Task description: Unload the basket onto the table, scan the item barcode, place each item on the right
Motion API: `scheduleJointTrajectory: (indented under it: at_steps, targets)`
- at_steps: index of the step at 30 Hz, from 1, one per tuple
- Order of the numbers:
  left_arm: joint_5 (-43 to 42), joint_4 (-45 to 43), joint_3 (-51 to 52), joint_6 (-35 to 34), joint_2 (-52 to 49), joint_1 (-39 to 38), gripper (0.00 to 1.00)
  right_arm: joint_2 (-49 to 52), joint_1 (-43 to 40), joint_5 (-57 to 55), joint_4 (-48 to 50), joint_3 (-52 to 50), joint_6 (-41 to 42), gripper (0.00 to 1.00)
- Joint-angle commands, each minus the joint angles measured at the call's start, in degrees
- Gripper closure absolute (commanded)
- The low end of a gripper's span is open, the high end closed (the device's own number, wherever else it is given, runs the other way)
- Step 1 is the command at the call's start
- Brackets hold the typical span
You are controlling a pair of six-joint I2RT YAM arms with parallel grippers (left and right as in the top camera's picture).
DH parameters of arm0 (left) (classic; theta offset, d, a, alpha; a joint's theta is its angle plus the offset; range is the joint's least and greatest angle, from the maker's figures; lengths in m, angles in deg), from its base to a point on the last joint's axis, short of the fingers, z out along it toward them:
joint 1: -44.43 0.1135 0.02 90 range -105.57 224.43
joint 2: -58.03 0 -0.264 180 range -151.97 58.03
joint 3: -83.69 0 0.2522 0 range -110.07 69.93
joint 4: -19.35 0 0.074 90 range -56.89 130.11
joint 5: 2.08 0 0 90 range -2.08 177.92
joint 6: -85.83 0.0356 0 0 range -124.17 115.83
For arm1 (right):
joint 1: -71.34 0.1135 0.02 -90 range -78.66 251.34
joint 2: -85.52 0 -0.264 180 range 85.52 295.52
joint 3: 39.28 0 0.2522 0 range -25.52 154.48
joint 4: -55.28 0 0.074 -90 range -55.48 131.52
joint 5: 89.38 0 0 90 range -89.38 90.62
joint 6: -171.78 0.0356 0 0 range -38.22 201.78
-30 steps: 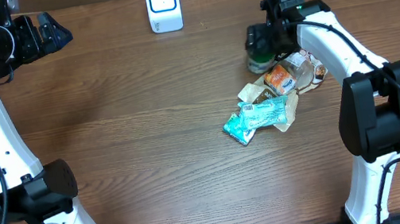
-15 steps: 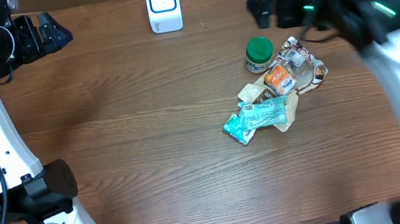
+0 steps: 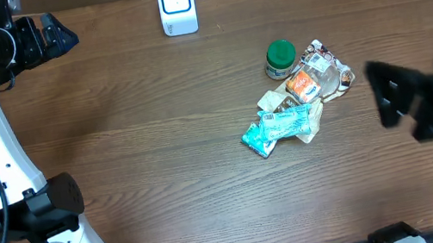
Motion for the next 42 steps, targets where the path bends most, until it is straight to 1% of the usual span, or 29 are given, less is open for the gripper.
scheduleJointTrajectory:
  at_steps: [1,3,6,7,10,11,13,14,17,19,27,32,36,39,42]
  targets:
    - [-0.02,0.02,0.0,0.13,0.02,-0.04,0.0,-5.66,-0.83,-8.31,4.52,-4.31,2.27,0.0]
    - [-0.02,0.02,0.0,0.13,0.02,-0.04,0.0,-10.32,-2.34,-8.2,12.83,-12.66,1.14,0.0]
    - [-0.04,0.02,0.0,0.13,0.02,-0.04,0.0,-17.35,-4.39,-6.38,27.65,-28.11,-1.75,0.0]
    - [-0.02,0.02,0.0,0.13,0.02,-0.04,0.0,-20.76,-5.14,-4.74,34.73,-35.85,-3.15,0.0]
    - [-0.02,0.02,0.0,0.13,0.02,-0.04,0.0,-27.91,-5.31,-4.52,50.21,-53.44,-3.54,0.0]
    - [-0.02,0.02,0.0,0.13,0.02,-0.04,0.0,-31.85,-5.31,-3.13,59.36,-63.67,-3.54,0.0]
    - [-0.04,0.02,0.0,0.13,0.02,-0.04,0.0,-35.08,-5.31,-1.9,67.84,-72.32,-3.52,0.0]
    - [-0.02,0.02,0.0,0.13,0.02,-0.04,0.0,-37.2,-5.31,-0.9,73.59,-77.85,-3.52,0.0]
    - [-0.04,0.02,0.0,0.13,0.02,-0.04,0.0,-41.9,-5.31,-0.22,83.93,-88.98,-3.52,0.0]
    - [-0.02,0.02,0.0,0.13,0.02,-0.04,0.0,-43.95,-5.31,-0.24,85.96,-92.98,-3.52,0.0]
    - [-0.02,0.02,0.0,0.13,0.02,-0.04,0.0,-53.92,-5.31,-0.72,85.85,-104.43,-3.56,0.0]
    - [-0.02,0.02,0.0,0.13,0.02,-0.04,0.0,-58.47,-5.31,-0.7,85.13,-108.89,-3.56,0.0]
    - [-0.02,0.02,0.0,0.13,0.02,-0.04,0.0,-58.55,-5.31,-0.33,76.78,-109.55,-3.56,0.0]
    - [-0.02,0.02,0.0,0.13,0.02,-0.04,0.0,-58.55,-5.27,2.23,76.96,-109.55,-3.54,0.0]
    - [-0.02,0.02,0.0,0.13,0.02,-0.04,0.0,-58.55,-5.27,2.32,76.85,-109.55,-3.56,0.0]
